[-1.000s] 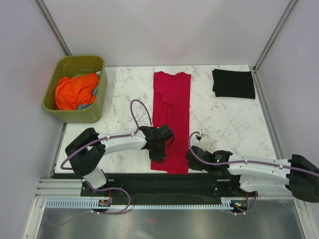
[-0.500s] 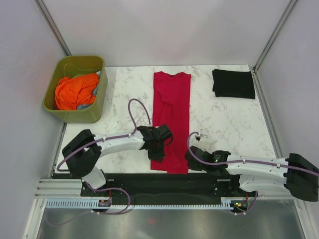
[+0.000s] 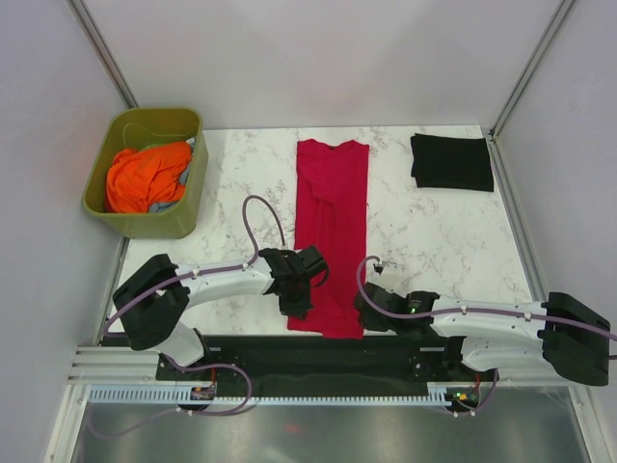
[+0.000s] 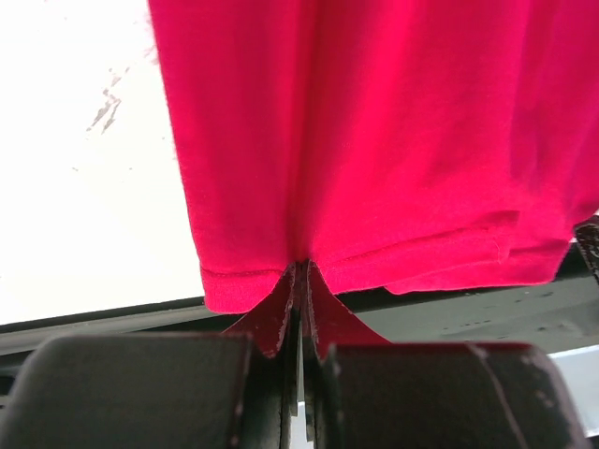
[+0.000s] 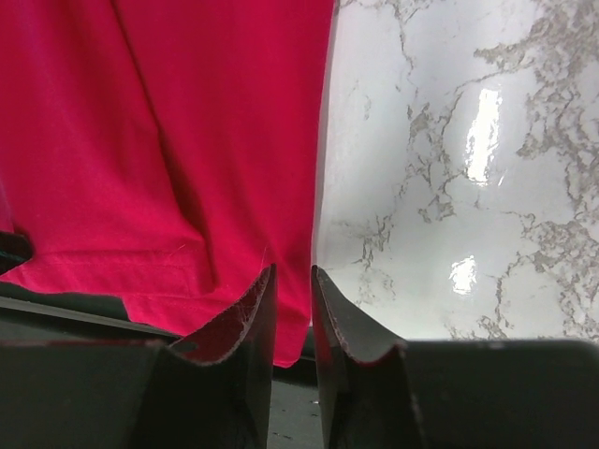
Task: Fold and stack the t-shirts
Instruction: Fold the tshirt
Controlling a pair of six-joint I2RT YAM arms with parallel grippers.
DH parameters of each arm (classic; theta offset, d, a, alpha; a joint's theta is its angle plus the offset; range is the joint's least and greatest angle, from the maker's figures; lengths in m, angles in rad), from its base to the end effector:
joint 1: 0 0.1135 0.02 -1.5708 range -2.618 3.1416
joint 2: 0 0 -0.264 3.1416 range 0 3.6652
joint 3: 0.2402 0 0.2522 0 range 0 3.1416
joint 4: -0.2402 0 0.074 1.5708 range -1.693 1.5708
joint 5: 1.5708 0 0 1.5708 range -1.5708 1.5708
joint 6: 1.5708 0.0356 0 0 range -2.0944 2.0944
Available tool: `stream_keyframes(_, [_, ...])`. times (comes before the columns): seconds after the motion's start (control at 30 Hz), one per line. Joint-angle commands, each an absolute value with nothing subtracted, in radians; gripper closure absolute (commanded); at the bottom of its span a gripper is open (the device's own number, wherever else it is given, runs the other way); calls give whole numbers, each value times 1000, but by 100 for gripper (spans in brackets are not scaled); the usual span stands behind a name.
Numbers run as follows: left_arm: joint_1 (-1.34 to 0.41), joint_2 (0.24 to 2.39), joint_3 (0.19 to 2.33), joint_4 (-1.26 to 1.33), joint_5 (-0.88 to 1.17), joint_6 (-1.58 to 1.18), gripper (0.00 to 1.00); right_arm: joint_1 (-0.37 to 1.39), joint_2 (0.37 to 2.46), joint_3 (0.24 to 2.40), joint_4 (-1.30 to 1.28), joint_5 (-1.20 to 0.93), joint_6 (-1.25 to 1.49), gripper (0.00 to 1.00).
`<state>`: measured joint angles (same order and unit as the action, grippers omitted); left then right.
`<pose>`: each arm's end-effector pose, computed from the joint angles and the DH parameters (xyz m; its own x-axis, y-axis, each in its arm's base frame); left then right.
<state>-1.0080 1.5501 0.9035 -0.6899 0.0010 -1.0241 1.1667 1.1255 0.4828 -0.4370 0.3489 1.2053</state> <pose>0.1449 -0.2298 0.1711 -0.9924 -0.0279 -0.1199 -0.0036 0.9800 -0.1988 0.0855 0.1690 0.1582 -0.8717 0.1938 -0.4501 0.0377 0.9423 0.3327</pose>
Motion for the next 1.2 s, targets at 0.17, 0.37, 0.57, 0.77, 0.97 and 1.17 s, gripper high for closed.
stream_keyframes(0.17, [-1015,1502,896,-747,-31,-983,98,1164,1160,497,-411,336,1223,68])
stream_keyframes(0.37, [-1014,1505,917,-779,-49,-969,98,1164,1175,499,-411,337,1223,75])
stream_keyframes(0.57, [-1012,1500,945,-830,-74,-954,98,1164,1184,495,-410,341,1223,83])
stream_keyframes(0.77, [-1012,1511,936,-842,-71,-946,98,1163,1186,494,-411,345,1220,85])
stream_keyframes(0.97, [-1012,1528,933,-845,-69,-939,98,1163,1198,500,-411,348,1216,85])
stream_keyframes(1.17, [-1012,1551,913,-845,-77,-937,98,1164,1203,499,-410,345,1215,86])
